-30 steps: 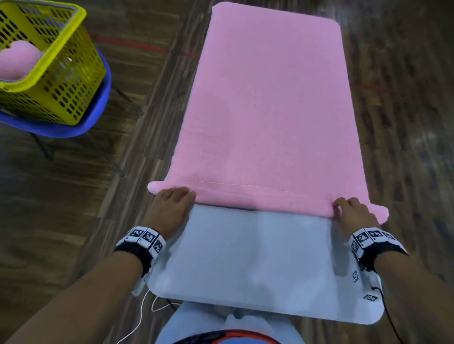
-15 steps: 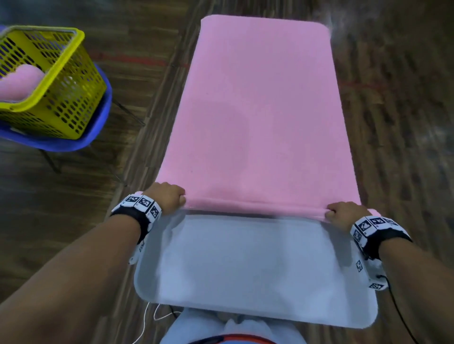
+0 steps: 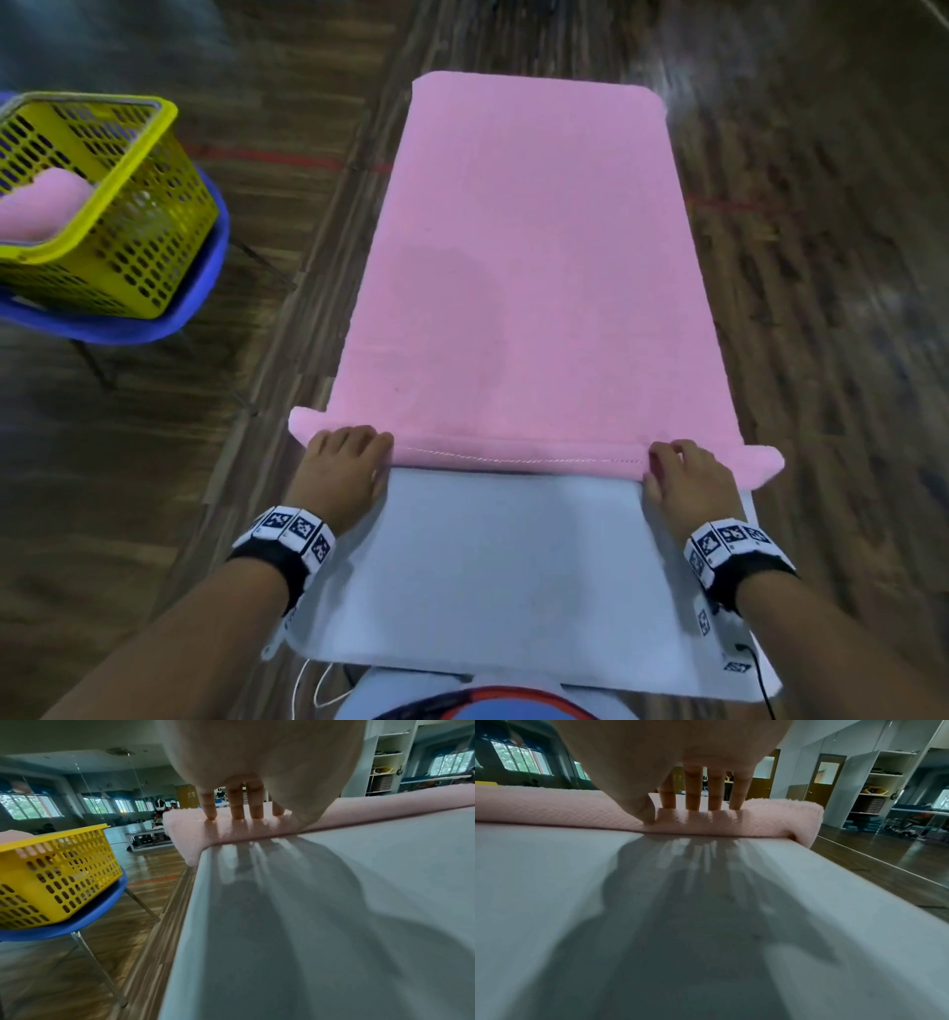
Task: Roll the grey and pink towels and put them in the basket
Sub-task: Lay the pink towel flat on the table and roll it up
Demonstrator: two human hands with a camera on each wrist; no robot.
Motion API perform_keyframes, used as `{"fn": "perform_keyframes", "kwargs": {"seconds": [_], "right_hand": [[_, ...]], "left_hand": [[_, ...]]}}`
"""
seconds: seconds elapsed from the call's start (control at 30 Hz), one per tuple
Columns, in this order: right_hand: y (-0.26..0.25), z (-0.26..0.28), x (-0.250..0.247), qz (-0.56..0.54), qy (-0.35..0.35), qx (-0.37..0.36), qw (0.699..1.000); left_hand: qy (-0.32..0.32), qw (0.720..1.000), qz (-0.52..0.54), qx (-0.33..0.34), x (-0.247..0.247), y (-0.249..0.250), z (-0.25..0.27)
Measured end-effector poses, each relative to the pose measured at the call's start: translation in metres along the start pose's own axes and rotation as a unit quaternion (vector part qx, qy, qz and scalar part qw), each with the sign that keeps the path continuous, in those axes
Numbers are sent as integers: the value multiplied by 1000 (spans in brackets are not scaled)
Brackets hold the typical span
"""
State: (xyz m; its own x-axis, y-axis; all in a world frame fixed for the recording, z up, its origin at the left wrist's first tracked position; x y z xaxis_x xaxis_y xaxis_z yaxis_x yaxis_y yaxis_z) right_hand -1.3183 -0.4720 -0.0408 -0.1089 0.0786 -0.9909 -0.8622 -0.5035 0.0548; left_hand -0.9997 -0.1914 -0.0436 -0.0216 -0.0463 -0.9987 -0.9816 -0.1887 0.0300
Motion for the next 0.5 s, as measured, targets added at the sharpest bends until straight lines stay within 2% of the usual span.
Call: {"fn": "perform_keyframes", "kwargs": {"seconds": [0.1,0.23,0.37,0.5], "right_hand": [[1,-8,4,-14,-42,10,999],[7,-23,7,-100,-119,-2,988],[15,-27,12,-108,-98,-3,989],[17,-34,7,-84,-112,-12,990]], "left_hand": [[-46,998,16,-39,2,-2,1],[-101,989,80,-74,7,-14,-14],[-101,978,140,-113,7,-22,-26],[-123,979,136,-90,6,-30,-33]]}}
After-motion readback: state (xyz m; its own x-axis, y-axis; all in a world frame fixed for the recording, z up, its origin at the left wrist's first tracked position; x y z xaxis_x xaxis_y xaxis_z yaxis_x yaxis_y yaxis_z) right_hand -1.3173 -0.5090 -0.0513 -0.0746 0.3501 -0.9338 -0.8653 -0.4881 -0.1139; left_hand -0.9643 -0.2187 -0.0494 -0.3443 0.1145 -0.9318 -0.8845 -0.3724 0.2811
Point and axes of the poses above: each hand's wrist, its own z-axis away from the middle knuckle, its own x-axis out of the palm, y = z × x, the point moved 2 cm from there along -z, towards the middle knuckle, and after that the axes turned 12 degrees about x, right-handed, at the moved point
